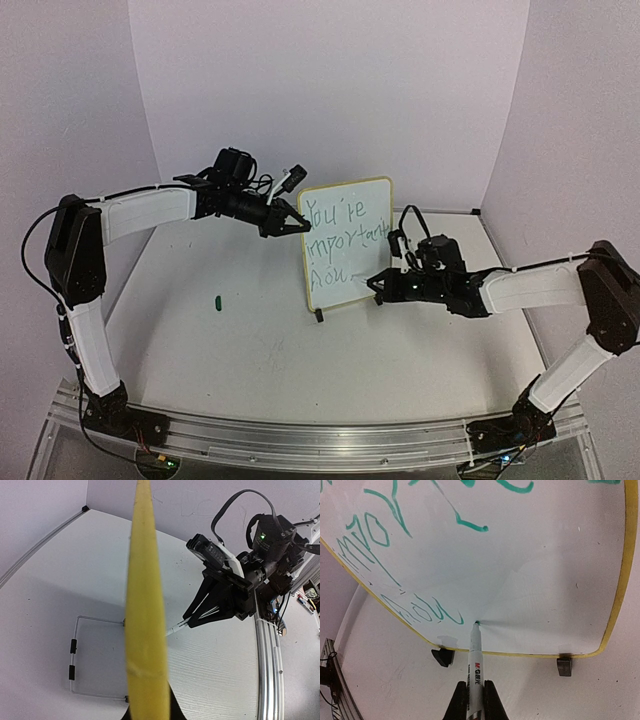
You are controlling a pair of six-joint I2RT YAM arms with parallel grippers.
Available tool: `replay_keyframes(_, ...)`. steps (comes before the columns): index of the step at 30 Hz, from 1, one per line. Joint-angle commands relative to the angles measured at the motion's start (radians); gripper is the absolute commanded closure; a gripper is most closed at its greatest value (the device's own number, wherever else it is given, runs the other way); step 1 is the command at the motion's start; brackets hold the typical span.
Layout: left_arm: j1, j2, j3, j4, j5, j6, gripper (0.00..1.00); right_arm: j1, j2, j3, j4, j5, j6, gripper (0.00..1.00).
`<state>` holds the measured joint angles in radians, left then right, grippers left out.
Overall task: Write a sentence on the whiteboard
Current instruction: Place the whiteboard at the center of the board.
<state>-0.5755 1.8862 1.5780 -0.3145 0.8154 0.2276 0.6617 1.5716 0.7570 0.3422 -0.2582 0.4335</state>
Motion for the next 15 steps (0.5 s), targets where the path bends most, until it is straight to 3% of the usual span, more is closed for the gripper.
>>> replay_keyframes(1,-0.024,0.022,0.004,-0.107,0.004,0.011,0.93,-0.003,-0.116,-0.023,0.024,0.027,-0.028,1.00)
replay_keyframes(10,-0.024,0.030,0.011,-0.117,0.004,0.013,0.78,-0.004,-0.214,-0.054,0.024,0.077,-0.042,1.00)
replay_keyframes(15,-0.024,0.032,0.015,-0.120,0.005,0.020,0.63,-0.004,-0.250,-0.068,0.024,0.100,-0.046,1.00)
